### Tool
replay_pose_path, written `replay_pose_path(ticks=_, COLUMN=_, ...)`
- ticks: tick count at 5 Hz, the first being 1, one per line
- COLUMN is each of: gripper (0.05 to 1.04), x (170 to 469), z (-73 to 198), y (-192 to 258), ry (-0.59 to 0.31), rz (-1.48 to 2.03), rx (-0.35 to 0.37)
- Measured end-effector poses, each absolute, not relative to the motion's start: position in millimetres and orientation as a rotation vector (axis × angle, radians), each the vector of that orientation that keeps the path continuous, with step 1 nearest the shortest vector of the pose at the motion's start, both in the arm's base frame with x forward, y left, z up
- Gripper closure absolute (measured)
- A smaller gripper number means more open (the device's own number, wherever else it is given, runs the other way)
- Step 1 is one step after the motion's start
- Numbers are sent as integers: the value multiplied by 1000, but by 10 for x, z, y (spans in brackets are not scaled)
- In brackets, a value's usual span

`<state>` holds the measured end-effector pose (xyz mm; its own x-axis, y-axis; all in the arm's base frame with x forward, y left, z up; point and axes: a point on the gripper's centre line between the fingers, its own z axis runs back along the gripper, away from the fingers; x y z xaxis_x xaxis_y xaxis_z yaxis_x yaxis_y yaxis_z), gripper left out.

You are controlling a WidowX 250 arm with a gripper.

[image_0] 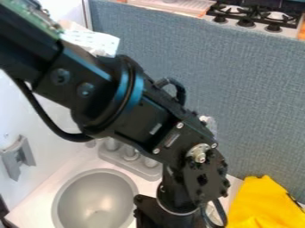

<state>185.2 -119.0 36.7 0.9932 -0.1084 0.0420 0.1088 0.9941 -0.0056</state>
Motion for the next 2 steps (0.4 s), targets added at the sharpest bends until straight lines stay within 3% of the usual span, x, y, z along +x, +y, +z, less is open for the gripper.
replay_pose_path(ticks=2, gripper=81, x=2021, z=82, y=-1339, ry=-21, rz=-116, rx=-19)
